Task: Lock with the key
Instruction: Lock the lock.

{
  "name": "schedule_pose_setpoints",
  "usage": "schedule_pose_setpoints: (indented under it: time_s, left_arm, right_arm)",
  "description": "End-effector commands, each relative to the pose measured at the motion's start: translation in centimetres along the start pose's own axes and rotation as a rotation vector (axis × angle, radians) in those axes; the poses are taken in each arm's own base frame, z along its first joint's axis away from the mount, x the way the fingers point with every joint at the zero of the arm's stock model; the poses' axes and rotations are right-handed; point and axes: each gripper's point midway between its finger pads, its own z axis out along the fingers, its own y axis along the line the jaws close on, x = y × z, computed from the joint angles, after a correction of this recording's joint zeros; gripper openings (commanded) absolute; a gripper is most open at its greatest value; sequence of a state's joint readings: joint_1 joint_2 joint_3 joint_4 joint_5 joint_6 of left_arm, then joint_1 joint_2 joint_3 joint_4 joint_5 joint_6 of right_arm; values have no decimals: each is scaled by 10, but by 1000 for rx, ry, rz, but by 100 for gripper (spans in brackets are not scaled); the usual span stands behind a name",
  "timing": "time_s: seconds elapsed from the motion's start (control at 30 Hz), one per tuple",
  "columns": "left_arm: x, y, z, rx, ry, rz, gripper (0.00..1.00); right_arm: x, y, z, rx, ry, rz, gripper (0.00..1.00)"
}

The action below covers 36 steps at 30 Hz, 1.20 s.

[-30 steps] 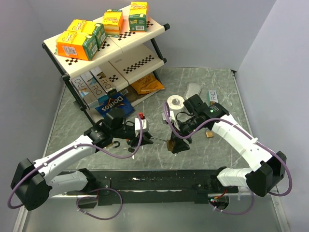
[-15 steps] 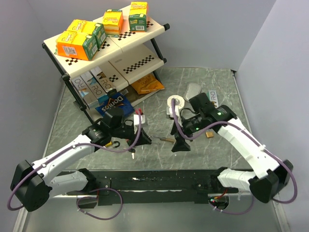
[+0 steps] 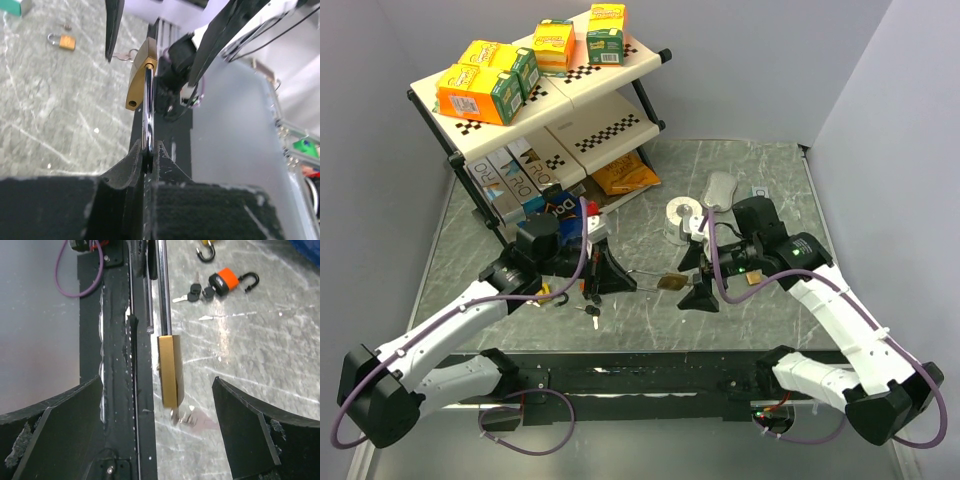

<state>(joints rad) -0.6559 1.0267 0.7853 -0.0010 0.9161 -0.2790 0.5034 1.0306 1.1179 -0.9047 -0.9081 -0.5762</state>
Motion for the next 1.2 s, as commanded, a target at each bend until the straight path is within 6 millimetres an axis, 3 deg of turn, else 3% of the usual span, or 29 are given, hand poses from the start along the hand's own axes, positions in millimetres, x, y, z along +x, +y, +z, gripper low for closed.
schedule_pose_setpoints:
  time_s: [0.0, 0.2, 0.33, 0.6, 0.7, 0.83, 1.17]
  left_arm:
    - [-59, -41, -8, 112, -146, 104, 1]
    - [-64, -45, -9, 117, -176, 73, 1]
    - [-65, -45, -11, 113, -187, 64, 1]
    - [-61, -44, -11, 116, -182, 54, 1]
    - [-58, -40, -11, 102, -172, 60, 1]
    - [-51, -32, -10, 73, -139, 127, 1]
    - [-51, -25, -7, 53, -136, 201, 1]
  right_arm:
    - [-21, 3, 2, -42, -87, -44, 98]
    - [-28, 7, 6, -84, -112, -40, 84]
    - [-25, 10, 9, -109, -104, -33, 66]
    - [-33, 11, 11, -122, -125, -17, 42]
    - [-36, 13, 9, -133, -132, -13, 29]
    - [-37, 19, 8, -163, -131, -2, 0]
    - [-56, 30, 8, -250, -174, 57, 0]
